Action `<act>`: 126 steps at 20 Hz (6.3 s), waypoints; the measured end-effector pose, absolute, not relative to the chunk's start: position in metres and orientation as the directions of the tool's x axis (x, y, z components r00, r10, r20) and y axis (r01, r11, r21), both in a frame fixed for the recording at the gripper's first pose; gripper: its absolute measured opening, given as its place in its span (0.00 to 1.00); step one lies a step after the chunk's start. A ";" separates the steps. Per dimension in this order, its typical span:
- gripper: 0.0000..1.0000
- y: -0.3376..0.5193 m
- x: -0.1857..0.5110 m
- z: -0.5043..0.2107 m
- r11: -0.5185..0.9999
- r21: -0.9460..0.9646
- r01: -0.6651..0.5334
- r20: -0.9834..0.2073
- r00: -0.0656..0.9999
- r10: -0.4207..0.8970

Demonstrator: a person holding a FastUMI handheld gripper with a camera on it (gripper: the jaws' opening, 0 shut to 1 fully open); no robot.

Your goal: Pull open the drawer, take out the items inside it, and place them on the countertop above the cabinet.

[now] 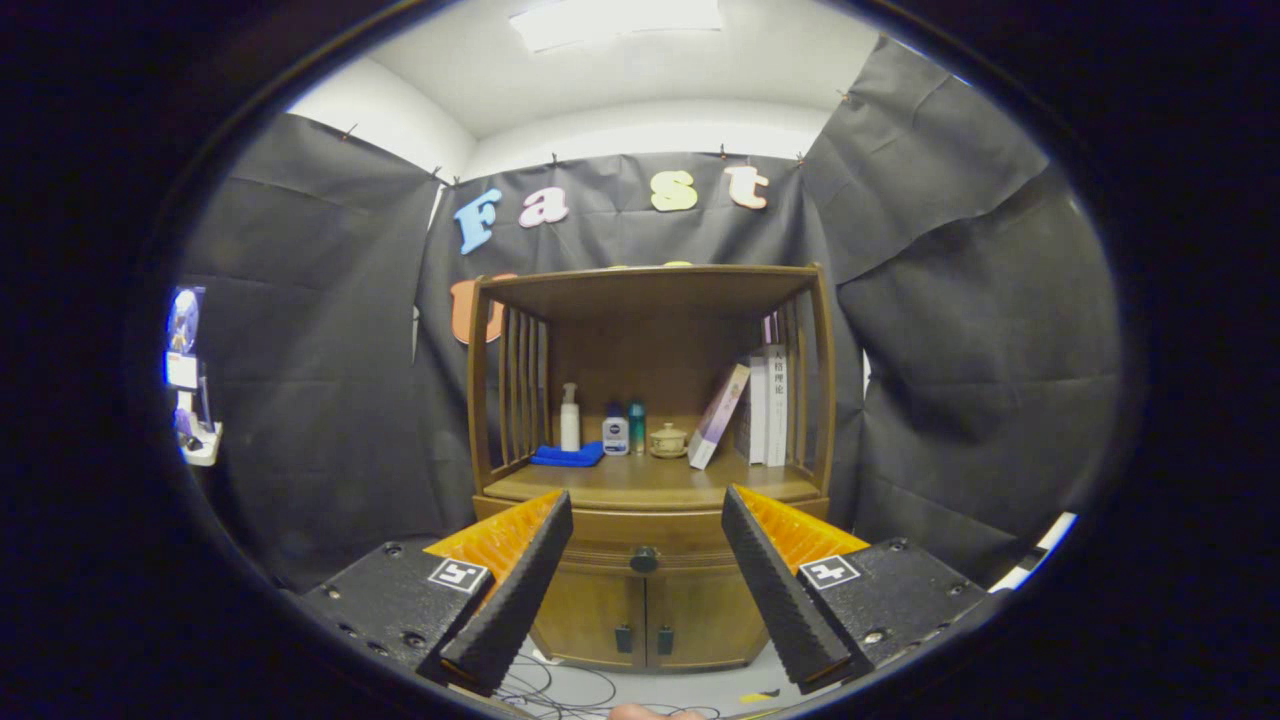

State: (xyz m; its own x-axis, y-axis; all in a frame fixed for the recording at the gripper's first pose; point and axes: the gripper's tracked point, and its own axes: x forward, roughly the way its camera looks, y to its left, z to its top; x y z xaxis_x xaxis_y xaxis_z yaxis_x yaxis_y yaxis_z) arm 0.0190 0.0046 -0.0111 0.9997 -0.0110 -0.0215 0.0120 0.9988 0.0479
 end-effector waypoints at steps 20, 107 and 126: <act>0.98 0.014 0.152 -0.135 1.000 -0.013 0.004 -0.166 0.986 -0.006; 0.65 0.036 0.063 -0.148 0.979 0.095 -0.180 -0.375 0.904 0.203; 0.72 0.015 0.188 -0.220 0.978 0.161 -0.131 -0.901 0.386 0.200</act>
State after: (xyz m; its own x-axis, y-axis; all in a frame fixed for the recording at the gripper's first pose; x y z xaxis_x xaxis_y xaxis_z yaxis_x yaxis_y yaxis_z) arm 0.1879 0.0151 -0.2196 0.3859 0.1998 -0.9007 -0.1309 0.9782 0.1609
